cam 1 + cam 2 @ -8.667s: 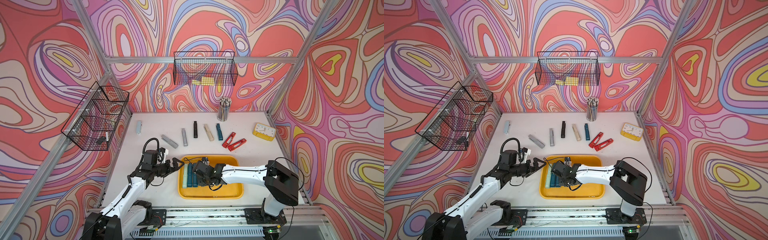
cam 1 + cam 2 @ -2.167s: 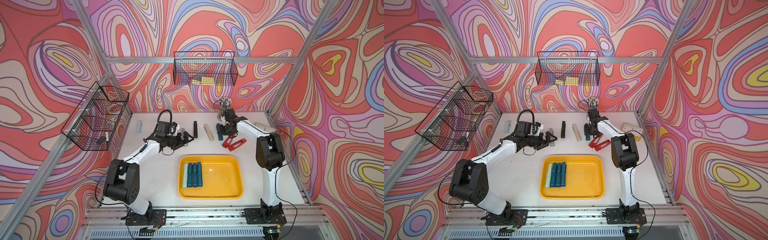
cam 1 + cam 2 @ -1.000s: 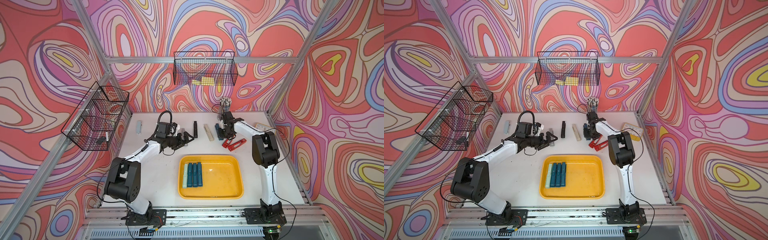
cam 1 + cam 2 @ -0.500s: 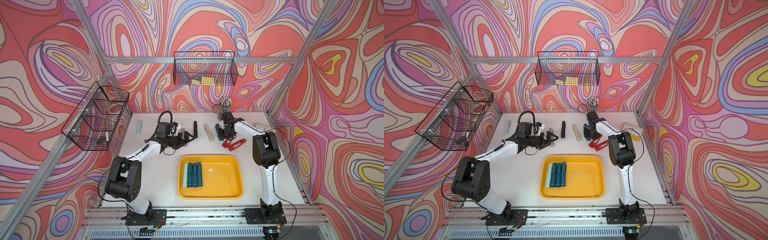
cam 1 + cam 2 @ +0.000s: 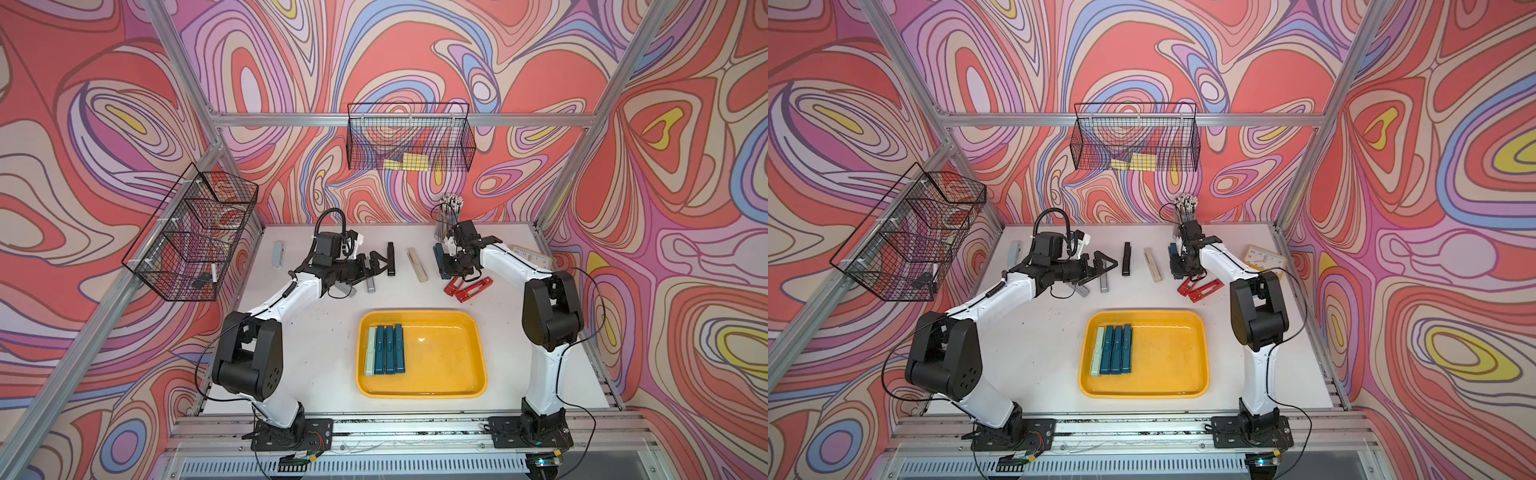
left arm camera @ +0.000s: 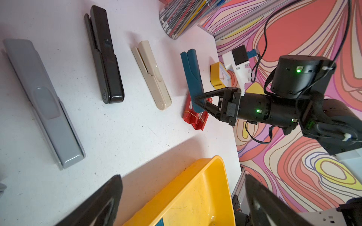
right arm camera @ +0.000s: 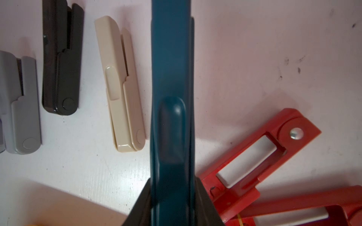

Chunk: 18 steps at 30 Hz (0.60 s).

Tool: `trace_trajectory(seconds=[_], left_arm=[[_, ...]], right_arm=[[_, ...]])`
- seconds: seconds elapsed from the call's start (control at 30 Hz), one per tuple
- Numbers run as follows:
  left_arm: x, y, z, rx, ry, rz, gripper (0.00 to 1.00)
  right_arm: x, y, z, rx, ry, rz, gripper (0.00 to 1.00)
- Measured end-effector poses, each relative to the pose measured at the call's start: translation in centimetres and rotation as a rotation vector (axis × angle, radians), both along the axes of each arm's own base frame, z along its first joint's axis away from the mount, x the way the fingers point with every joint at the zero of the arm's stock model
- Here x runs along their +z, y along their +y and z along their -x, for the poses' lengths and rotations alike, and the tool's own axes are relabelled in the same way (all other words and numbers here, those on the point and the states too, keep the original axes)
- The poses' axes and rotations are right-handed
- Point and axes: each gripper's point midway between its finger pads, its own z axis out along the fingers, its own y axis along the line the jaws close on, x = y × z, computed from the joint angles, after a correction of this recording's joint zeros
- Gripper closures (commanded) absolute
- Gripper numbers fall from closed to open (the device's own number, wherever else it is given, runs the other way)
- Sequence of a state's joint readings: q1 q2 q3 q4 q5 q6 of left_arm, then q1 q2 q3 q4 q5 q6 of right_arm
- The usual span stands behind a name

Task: Put the pruning pliers into the storage box
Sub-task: Pick up the pruning pliers from the center of the board.

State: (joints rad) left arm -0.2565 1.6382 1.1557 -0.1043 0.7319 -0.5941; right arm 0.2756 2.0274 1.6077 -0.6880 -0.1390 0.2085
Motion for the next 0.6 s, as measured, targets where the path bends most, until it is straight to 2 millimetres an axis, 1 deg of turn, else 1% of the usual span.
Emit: trace_trajectory(seconds=[0.17,0.23,0.3,0.43,0.53,0.6], left_arm=[[-0.1,0.1,0.3,0.001,0.01,-0.003,0.01],[0.1,0.2,0.7,0.004,0.009,-0.006,0.01],[0.5,0.4,1.0,0.004,0.001,-0.008,0.01],[1.4,0.6,1.8,0.0,-0.029,-0.011,0.01],[1.3,0.9,2.6,0.0,-0.036,-0.018,0.01],[1.0,1.2,3.2,0.002,-0.032,-0.028,0.01]], right_arm=[[0.3,-0.1,0.7,-0.002,0.003,-0.001,1.0],[0.7,0.0,1.0,-0.001,-0.002,-0.004,1.0],[1.4,0.1,1.2,-0.001,-0.012,-0.009,1.0],[3.6,0.8,1.9,0.007,-0.054,-0.021,1.0],[5.2,1.6,2.8,0.018,-0.082,-0.029,1.0],[5.8,2.1,3.4,0.024,-0.093,-0.03,1.0]])
